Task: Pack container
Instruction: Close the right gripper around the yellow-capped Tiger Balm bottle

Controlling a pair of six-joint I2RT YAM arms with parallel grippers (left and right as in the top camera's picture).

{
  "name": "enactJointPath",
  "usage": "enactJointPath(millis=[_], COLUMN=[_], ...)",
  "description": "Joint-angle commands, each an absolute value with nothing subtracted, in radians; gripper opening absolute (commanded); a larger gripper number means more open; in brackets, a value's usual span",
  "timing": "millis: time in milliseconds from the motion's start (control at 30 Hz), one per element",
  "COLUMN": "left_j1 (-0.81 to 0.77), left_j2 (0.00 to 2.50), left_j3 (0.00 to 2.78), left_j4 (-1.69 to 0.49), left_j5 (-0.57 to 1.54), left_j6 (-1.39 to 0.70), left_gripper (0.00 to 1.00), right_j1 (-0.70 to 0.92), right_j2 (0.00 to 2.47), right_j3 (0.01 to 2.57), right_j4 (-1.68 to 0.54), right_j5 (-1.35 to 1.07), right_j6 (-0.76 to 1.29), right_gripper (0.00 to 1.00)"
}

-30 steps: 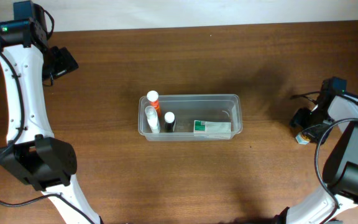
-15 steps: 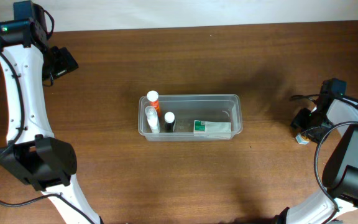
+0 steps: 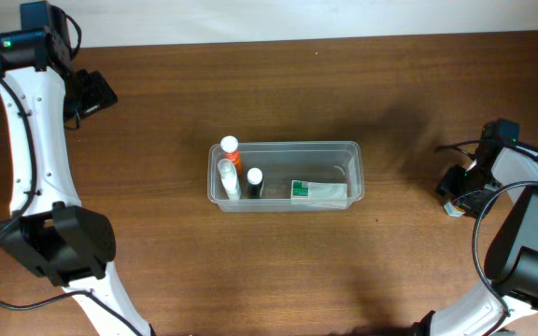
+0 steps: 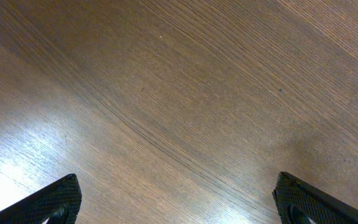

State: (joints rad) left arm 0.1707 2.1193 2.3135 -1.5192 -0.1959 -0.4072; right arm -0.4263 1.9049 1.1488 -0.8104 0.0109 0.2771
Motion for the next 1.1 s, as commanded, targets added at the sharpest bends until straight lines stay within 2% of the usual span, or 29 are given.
enactJointPath(millis=[0, 200, 300, 333, 400, 800, 867, 933, 1067], left_j1=[0.173, 0.173, 0.173, 0.173, 0.173, 0.173, 0.173, 0.173, 0.173], left_j2=[2.121, 2.121, 2.121, 2.121, 2.121, 2.121, 2.121, 2.121, 2.121], left_j3=[2.326, 2.326, 2.326, 2.326, 2.326, 2.326, 2.326, 2.326, 2.326], left_j4=[-1.520, -1.520, -1.520, -1.520, -1.520, -1.520, -1.520, -1.520, -1.520], left_j5=[-0.207, -0.207, -0.207, -0.207, -0.207, -0.207, -0.207, -0.207, -0.207], left_j6=[-0.402, -0.402, -0.402, -0.402, -0.402, -0.402, -0.402, -0.402, -0.402], left_gripper=[0.99, 0.99, 0.99, 0.99, 0.99, 0.99, 0.99, 0.99, 0.99], right_j1=[-0.424, -0.425, -0.424, -0.425, -0.425, -0.425, -0.425, -0.425, -0.425], right_j2=[2.001, 2.001, 2.001, 2.002, 2.002, 2.002, 2.001, 2.002, 2.002], right_j3=[1.076, 1.054, 1.052, 1.052, 1.050, 1.045, 1.045, 1.045, 1.036], right_j4=[-0.842, -0.804, -0.806, -0.807, -0.808, -0.807, -0.808, -0.809, -0.807], right_j5=[-0.044, -0.044, -0.045, -0.044, -0.044, -0.044, -0.044, -0.044, -0.044], right_j6=[0.274, 0.274, 0.274, 0.274, 0.274, 0.274, 0.274, 0.274, 0.274], right_gripper=[0.63, 0.62, 0.55, 0.49, 0.45, 0.45, 0.49, 0.59, 0.55])
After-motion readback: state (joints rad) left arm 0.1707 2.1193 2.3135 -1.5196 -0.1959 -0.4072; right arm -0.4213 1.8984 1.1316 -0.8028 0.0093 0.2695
